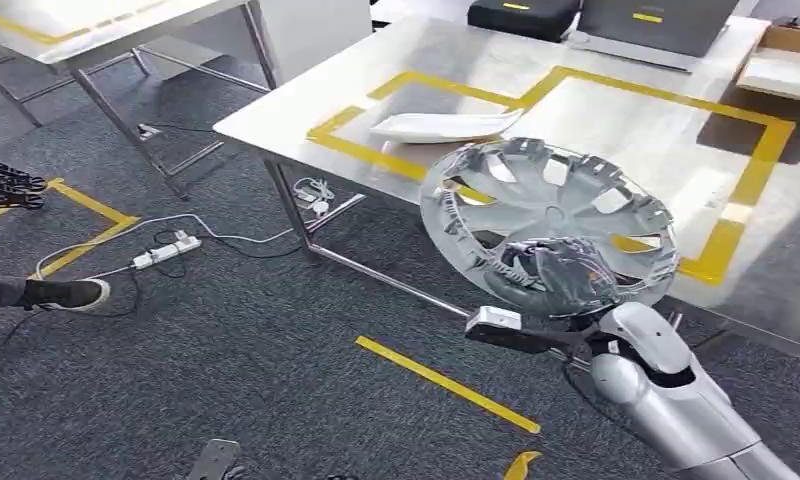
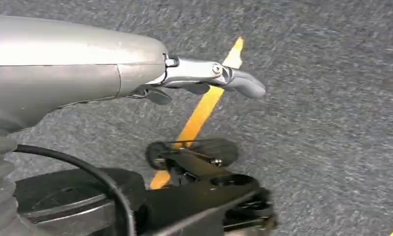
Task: Take the parts from the cabinet and place them on the table.
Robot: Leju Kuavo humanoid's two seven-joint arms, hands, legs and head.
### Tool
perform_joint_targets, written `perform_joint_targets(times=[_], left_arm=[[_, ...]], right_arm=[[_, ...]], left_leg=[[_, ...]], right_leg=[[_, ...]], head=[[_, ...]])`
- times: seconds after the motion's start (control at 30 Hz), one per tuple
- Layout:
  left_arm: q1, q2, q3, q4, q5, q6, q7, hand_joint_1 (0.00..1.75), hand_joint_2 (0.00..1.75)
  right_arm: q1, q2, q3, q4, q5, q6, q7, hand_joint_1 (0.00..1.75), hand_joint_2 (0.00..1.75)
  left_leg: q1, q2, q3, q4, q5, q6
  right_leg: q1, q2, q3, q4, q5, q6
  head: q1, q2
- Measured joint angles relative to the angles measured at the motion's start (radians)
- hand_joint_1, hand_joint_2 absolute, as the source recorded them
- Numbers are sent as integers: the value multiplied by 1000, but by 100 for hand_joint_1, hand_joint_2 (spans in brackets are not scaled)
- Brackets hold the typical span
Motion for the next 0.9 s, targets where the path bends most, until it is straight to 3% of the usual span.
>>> perform_joint_targets(times=[0.03, 0.1, 0.17, 0.23, 0.27, 0.37, 0.4, 0.43, 0.47, 0.53, 0.6, 0.7, 0.77, 0.87, 0.9], left_arm=[[1, 1, 0, 0, 0, 0, 0, 0, 175], [-1, 2, 0, 0, 0, 0, 0, 0, 175], [-1, 0, 0, 0, 0, 0, 2, 0, 175], [0, 0, 0, 0, -2, 0, 2, 0, 175], [-2, 0, 0, 0, -2, 0, 2, 0, 175], [-5, -1, 0, 0, -5, 0, 2, 0, 175], [-5, -1, 0, 0, -7, 0, 2, 0, 175], [-3, -1, 0, 0, -8, 0, 3, 0, 175], [-2, -1, 0, 0, -8, 0, 3, 0, 175], [-2, -1, 0, 0, -10, -3, 3, 0, 175], [-6, 0, 0, 0, -11, -3, 3, 0, 175], [-7, 0, 0, 0, -11, -3, 4, 0, 175], [-7, 1, 0, 0, -14, -3, 4, 0, 175], [-6, 0, 0, 0, -14, -3, 4, 0, 175], [-3, 0, 0, 0, -14, -3, 4, 0, 175]], right_arm=[[0, 1, 0, 0, 0, 0, 0, 175, 175], [-3, 1, 2, 2, 1, 0, 0, 175, 175], [-7, 1, 2, 2, 1, 0, 0, 175, 175], [-11, 2, 2, 1, 0, 0, 0, 175, 175], [-13, 1, 2, 2, -1, 0, 0, 175, 175], [-13, 2, 4, 4, 0, 0, 0, 175, 175], [-13, 2, 5, 5, 0, 0, 0, 175, 175], [-13, 2, 5, 7, 0, 0, 0, 175, 175], [-13, 2, 4, 8, 0, 0, 0, 175, 175], [-13, 2, 4, 8, 0, 0, 1, 175, 175], [-14, 3, 5, 9, 0, -1, 1, 175, 175], [-12, 4, 3, 10, 1, -2, 2, 175, 175], [-13, 4, -2, 10, -1, -2, 3, 175, 175], [-11, 6, 1, 10, 2, -2, 2, 175, 175], [-11, 7, 2, 10, 2, -2, 1, 175, 175]], left_leg=[[-4, 0, 28, -80, 41, 7], [-9, 0, 52, -124, 12, 12], [-11, -1, 49, -119, 8, 17], [-2, -1, 65, -139, 10, 22], [-2, -1, 71, -142, 7, 27], [-2, -1, 76, -141, -2, 37], [-2, -1, 79, -141, -6, 37], [-1, -2, 85, -141, -10, 36], [-1, -3, 93, -141, -16, 35], [1, -6, 114, -140, -31, 27], [-5, -7, 114, -133, -40, 15], [-3, -4, 119, -140, -44, 1], [-1, -3, 112, -106, -66, -9], [1, -3, -14, 127, -150, -15], [1, -3, -48, 176, -154, -16]], right_leg=[[0, 0, 7, 0, -7, 3], [5, 3, 0, 3, -14, 15], [2, 1, 1, -4, -14, 24], [2, 0, -3, 4, -28, 34], [3, -1, -21, 41, -44, 36], [1, 0, -163, 272, -117, 45], [1, -1, -194, 306, -112, 49], [-2, -1, -199, 292, -83, 52], [-4, -2, -183, 239, -36, 52], [-6, -8, -107, 59, 72, 51], [-1, -9, -63, 0, 50, 44], [2, -5, -65, 3, 41, 22], [-4, -6, -44, -7, 38, 9], [-3, -6, -30, -7, 24, -4], [-2, -4, -25, -7, 20, -4]], head=[[-1, 0], [-3, 0], [-2, 0], [0, 0], [1, 0], [0, 0], [1, 0], [1, 0], [1, 0], [1, 0], [0, 0], [-4, 0], [-8, 0], [-13, 0], [-15, 0]])
